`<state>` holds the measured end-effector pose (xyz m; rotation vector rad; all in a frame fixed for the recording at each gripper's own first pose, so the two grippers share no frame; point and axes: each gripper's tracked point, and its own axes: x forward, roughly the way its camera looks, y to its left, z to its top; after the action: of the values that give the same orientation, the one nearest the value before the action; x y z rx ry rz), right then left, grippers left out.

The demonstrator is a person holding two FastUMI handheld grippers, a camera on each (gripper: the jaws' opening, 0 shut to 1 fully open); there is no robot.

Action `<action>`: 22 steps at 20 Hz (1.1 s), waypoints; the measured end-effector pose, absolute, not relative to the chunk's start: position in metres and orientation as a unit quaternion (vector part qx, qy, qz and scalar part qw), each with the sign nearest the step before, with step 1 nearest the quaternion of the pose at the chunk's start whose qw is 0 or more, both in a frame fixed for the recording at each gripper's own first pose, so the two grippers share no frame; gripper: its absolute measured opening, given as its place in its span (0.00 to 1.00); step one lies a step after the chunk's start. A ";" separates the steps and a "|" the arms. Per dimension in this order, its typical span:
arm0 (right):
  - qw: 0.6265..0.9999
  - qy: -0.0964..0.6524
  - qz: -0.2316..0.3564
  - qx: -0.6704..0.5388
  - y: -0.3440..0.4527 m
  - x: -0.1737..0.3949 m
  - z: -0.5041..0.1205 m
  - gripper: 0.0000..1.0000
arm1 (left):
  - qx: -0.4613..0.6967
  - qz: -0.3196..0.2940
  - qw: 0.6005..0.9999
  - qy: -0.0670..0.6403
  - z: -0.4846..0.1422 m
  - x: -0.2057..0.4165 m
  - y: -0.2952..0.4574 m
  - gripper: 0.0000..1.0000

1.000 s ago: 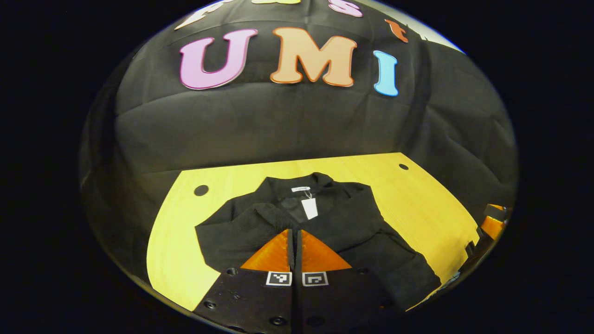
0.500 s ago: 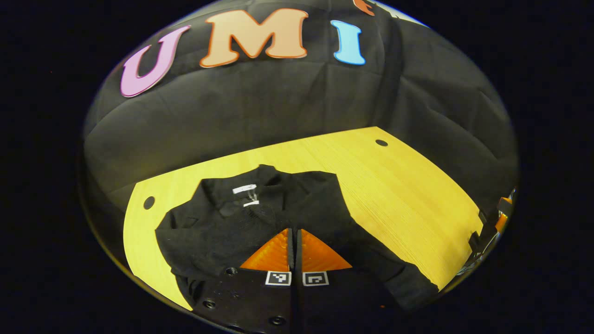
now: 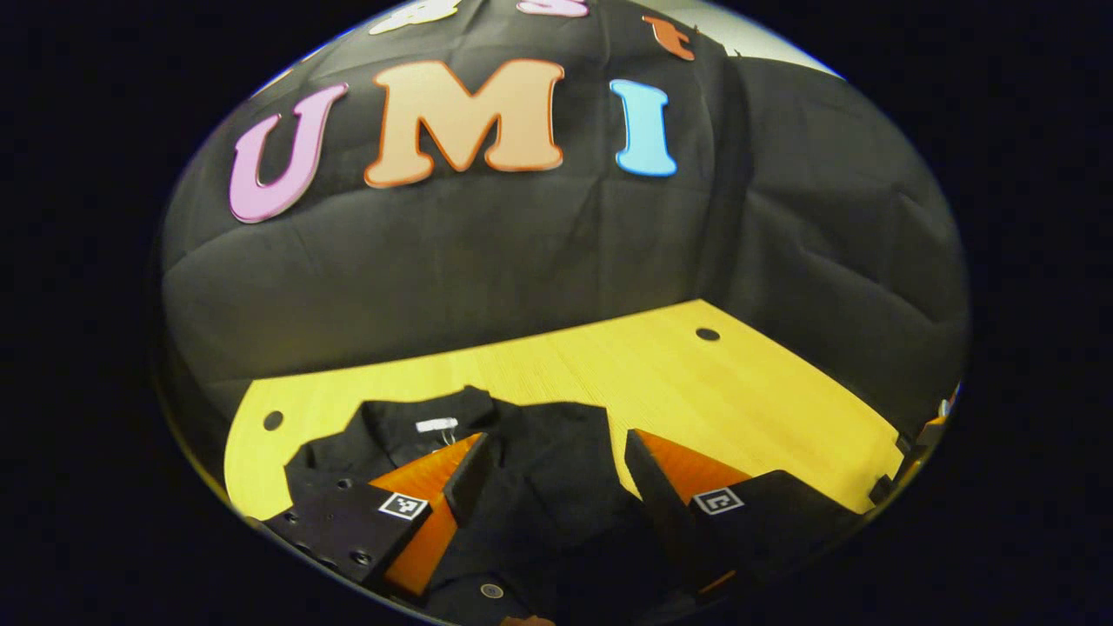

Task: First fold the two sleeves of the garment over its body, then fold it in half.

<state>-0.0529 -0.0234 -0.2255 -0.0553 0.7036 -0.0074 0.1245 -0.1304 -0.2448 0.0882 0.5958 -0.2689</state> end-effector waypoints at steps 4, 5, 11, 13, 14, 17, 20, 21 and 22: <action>0.938 0.346 0.032 -0.020 -0.017 -0.049 -0.231 0.98 | 0.026 -0.084 0.959 0.269 -0.211 0.099 -0.093 0.96; 0.937 0.346 0.044 -0.018 -0.013 -0.049 -0.232 0.98 | 0.026 -0.070 0.962 0.264 -0.202 0.091 -0.079 0.96; 0.934 0.349 0.078 -0.023 0.031 -0.050 -0.243 0.99 | 0.032 0.000 0.969 0.243 -0.168 0.011 0.010 0.96; 0.932 0.353 0.080 -0.027 0.050 -0.056 -0.249 0.98 | 0.050 0.020 0.967 0.248 -0.167 -0.021 0.046 0.95; 0.930 0.356 0.088 -0.026 0.062 -0.064 -0.253 0.98 | 0.058 0.032 0.965 0.254 -0.167 -0.038 0.063 0.95; 0.922 0.370 0.102 -0.052 0.084 -0.080 -0.267 0.98 | 0.062 0.062 0.959 0.271 -0.174 -0.088 0.100 0.96; 0.913 0.392 0.100 -0.062 0.092 -0.102 -0.283 0.99 | 0.045 0.077 0.947 0.309 -0.198 -0.143 0.117 0.96; 0.910 0.397 0.097 -0.066 0.093 -0.108 -0.287 0.98 | 0.042 0.081 0.942 0.322 -0.208 -0.160 0.121 0.96; 0.907 0.404 0.091 -0.069 0.092 -0.113 -0.293 0.98 | 0.040 0.086 0.938 0.335 -0.218 -0.175 0.125 0.96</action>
<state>-0.1135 0.0919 -0.2932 -0.1426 0.8345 0.1888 -0.1751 0.1254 -0.2178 0.0808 0.6841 0.1747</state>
